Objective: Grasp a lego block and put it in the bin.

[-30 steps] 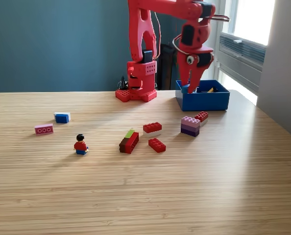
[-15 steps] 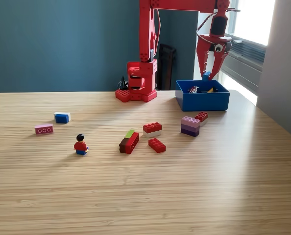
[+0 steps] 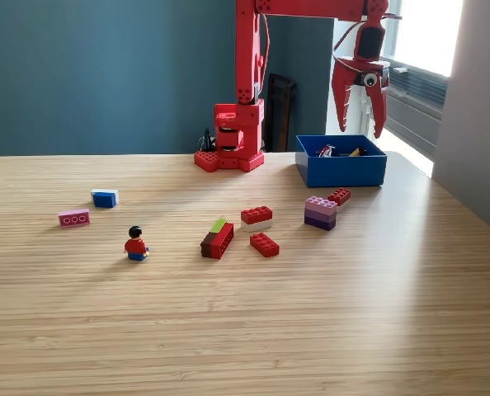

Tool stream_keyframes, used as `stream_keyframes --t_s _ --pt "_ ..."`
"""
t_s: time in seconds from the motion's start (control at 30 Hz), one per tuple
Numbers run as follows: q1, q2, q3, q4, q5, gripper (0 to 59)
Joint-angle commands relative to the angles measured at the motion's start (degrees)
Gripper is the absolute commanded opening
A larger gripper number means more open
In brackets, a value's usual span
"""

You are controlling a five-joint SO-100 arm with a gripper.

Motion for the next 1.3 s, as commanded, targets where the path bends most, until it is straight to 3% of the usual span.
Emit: stream_keyframes --t_s 0.03,0.1,0.23,0.53,1.3 --pt "5.8 0.79 -5.01 0.79 1.14 6.9" --pt "11.16 0.79 -7.03 0.79 1.85 0.1" --pt "23.82 0.7 -10.2 0.7 1.32 0.1" --pt "45.97 0.7 -11.87 -1.05 -7.21 0.1" --pt "56.07 0.79 -9.32 -3.52 -11.6 0.1"
